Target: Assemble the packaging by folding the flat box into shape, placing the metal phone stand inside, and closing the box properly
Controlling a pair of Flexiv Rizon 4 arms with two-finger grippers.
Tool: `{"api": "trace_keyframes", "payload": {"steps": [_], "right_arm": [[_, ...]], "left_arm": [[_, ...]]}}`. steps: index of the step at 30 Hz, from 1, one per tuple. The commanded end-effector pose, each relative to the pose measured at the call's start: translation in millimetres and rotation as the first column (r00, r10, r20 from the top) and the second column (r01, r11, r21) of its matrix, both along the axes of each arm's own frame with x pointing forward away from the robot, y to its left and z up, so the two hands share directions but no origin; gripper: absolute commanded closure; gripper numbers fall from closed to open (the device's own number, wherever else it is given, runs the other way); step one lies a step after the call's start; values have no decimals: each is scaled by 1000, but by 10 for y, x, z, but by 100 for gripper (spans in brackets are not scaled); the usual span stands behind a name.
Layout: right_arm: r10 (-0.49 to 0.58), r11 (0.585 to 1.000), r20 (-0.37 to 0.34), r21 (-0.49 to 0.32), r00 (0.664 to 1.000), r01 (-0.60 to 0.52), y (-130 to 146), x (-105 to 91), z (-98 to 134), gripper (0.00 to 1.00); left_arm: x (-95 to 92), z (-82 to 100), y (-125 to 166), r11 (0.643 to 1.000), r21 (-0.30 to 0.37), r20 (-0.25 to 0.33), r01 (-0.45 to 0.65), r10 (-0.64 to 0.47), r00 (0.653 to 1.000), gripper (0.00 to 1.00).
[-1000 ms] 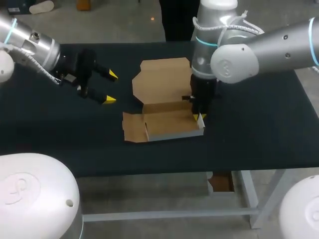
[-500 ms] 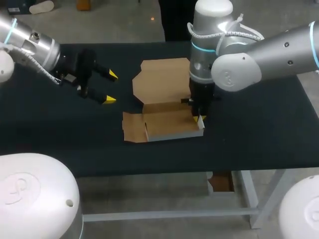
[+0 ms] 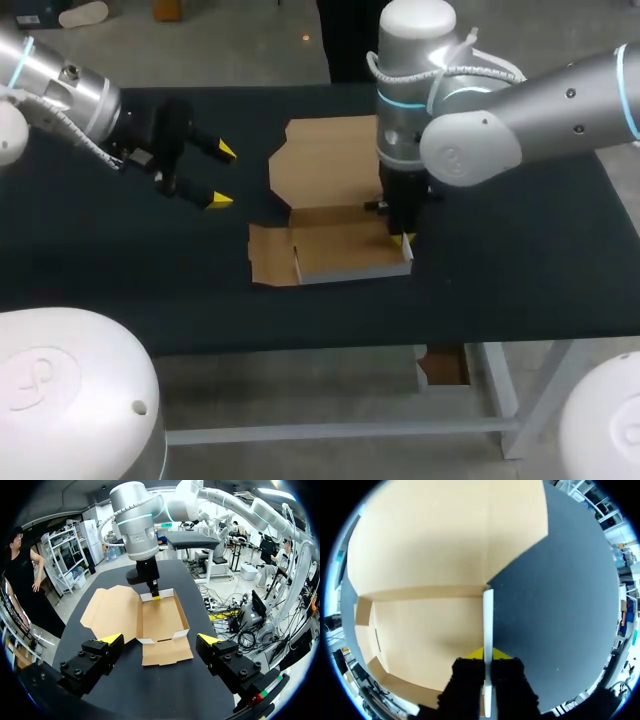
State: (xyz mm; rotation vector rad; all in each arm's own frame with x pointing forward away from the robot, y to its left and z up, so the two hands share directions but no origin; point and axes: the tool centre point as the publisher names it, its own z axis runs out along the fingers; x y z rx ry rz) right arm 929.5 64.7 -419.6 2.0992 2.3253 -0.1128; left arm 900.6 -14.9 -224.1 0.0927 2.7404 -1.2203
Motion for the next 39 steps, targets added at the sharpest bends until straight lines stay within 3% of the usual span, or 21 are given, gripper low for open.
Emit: {"api": "trace_keyframes", "payload": {"steps": [1, 10, 19, 31, 39], "right_arm": [[-15, 993, -6, -117, 1000, 15, 71, 12, -34, 100], [-59, 962, 7, -268, 998, 59, 48, 9, -73, 100], [-89, 935, 45, -339, 995, 99, 49, -2, -61, 100], [-122, 984, 166, -105, 979, 140, 19, -58, 58, 100], [-113, 993, 164, -13, 980, 117, 29, -51, 71, 100]], "left_arm": [[4, 12, 8, 1000, 3, -4, 3, -3, 1000, 0], [4, 12, 8, 1000, 3, -4, 3, -3, 1000, 0], [4, 12, 8, 1000, 3, -4, 3, -3, 1000, 0], [4, 12, 8, 1000, 3, -4, 3, -3, 1000, 0], [4, 12, 8, 1000, 3, -4, 3, -3, 1000, 0]]}}
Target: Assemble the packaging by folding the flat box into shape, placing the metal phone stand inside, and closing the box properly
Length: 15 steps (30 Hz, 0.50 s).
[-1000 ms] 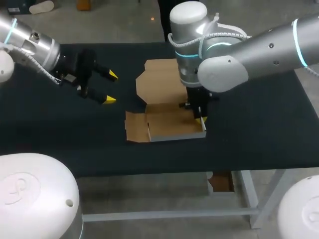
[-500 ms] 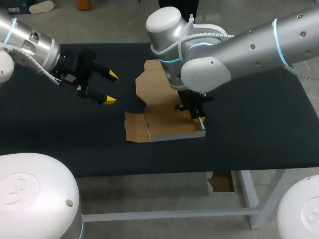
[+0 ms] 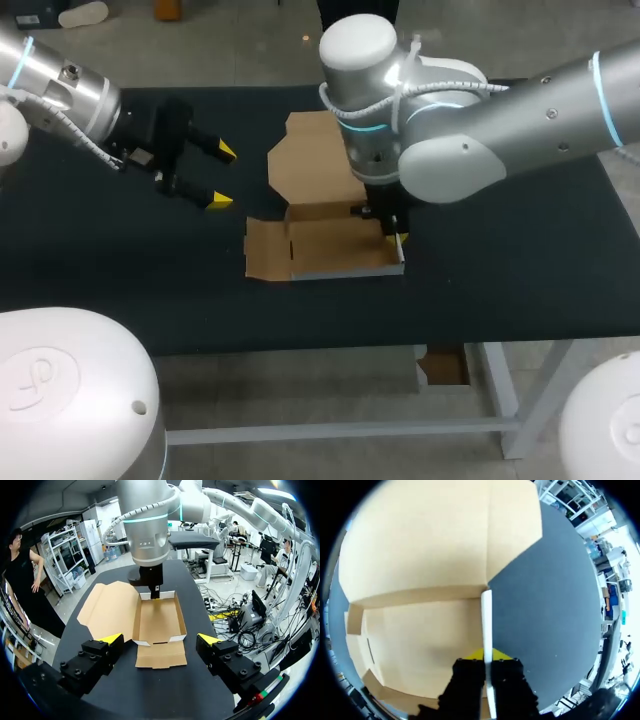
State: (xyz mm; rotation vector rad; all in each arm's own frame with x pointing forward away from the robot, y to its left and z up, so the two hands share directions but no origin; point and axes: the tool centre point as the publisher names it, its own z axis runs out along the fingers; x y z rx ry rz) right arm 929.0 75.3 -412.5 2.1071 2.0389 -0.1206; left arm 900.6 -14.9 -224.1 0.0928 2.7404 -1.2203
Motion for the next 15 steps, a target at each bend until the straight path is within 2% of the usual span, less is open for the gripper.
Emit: {"api": "trace_keyframes", "payload": {"steps": [1, 3, 4, 6, 10, 15], "right_arm": [[28, 985, 21, 168, 999, -31, -74, -44, -9, 100], [33, 984, 15, 177, 999, -35, -62, -43, -22, 100], [41, 975, 10, 216, 999, -43, -59, -42, -30, 100], [41, 978, 8, 207, 999, -42, -52, -40, -36, 100], [55, 965, -1, 256, 998, -53, -50, -29, -34, 100], [60, 963, -7, 263, 998, -56, -56, -21, -28, 100]], "left_arm": [[3, 12, 8, 1000, 3, -4, 3, -3, 1000, 0], [3, 12, 8, 1000, 3, -4, 3, -3, 1000, 0], [3, 12, 8, 1000, 3, -4, 3, -3, 1000, 0], [3, 12, 8, 1000, 3, -4, 3, -3, 1000, 0], [3, 12, 8, 1000, 3, -4, 3, -3, 1000, 0], [3, 12, 8, 1000, 3, -4, 3, -3, 1000, 0]]}}
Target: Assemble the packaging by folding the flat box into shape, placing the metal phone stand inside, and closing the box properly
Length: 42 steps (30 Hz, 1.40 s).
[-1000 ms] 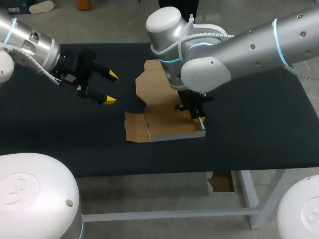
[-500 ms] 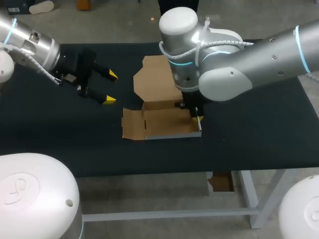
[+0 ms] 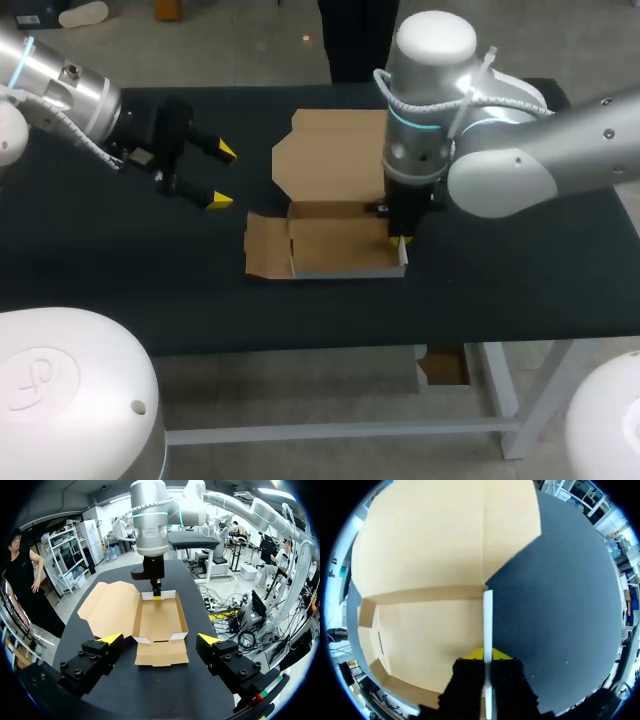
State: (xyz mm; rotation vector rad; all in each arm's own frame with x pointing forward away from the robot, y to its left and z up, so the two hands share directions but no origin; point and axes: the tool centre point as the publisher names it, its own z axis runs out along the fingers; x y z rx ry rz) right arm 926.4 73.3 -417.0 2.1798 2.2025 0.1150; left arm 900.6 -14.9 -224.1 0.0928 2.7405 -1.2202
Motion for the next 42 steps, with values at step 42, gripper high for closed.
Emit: {"api": "trace_keyframes", "payload": {"steps": [42], "right_arm": [[-20, 994, -56, -107, 998, 14, -77, -18, 39, 100]], "left_arm": [[3, 11, 8, 1000, 3, -4, 3, -3, 1000, 0]]}}
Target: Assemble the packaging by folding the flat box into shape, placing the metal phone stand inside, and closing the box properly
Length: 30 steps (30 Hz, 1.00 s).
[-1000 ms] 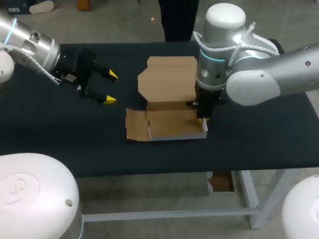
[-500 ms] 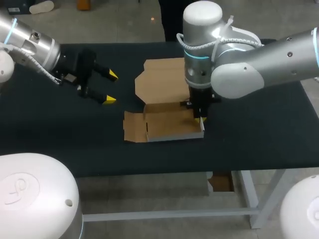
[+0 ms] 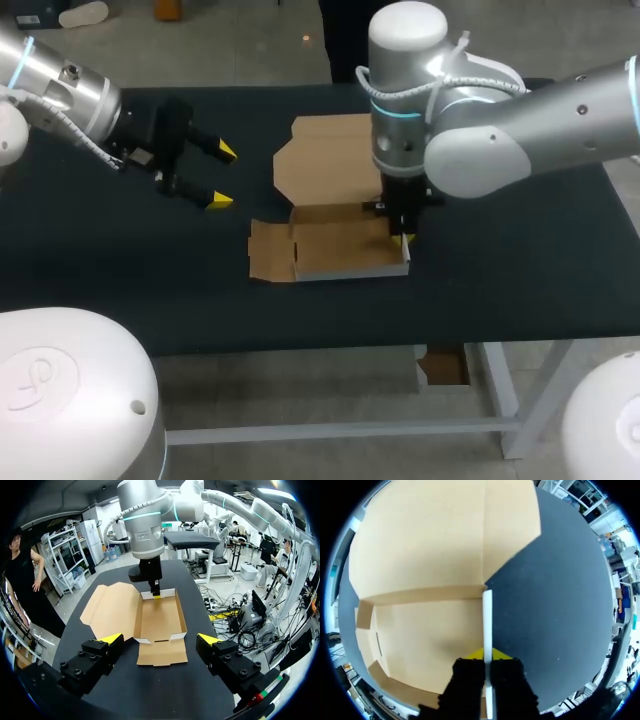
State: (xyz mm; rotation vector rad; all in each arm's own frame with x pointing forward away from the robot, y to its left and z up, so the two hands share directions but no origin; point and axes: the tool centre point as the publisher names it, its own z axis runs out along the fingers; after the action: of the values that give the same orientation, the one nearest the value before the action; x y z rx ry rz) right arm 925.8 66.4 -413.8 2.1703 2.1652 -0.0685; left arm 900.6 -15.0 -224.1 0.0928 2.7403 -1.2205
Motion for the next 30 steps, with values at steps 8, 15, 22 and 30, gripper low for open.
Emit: {"api": "trace_keyframes", "payload": {"steps": [8, 15, 22, 30], "right_arm": [[0, 1000, 3, 1, 1000, 0, -8, -11, 7, 100], [-1, 1000, 3, 25, 1000, 1, -35, -4, -12, 100], [2, 999, -1, 47, 1000, -2, -35, 1, -29, 100], [3, 999, -4, 46, 1000, -3, -30, 4, -28, 100]], "left_arm": [[3, 12, 8, 1000, 3, -4, 3, -3, 1000, 0], [3, 12, 8, 1000, 3, -4, 3, -3, 1000, 0], [3, 12, 8, 1000, 3, -4, 3, -3, 1000, 0], [3, 12, 8, 1000, 3, -4, 3, -3, 1000, 0]]}}
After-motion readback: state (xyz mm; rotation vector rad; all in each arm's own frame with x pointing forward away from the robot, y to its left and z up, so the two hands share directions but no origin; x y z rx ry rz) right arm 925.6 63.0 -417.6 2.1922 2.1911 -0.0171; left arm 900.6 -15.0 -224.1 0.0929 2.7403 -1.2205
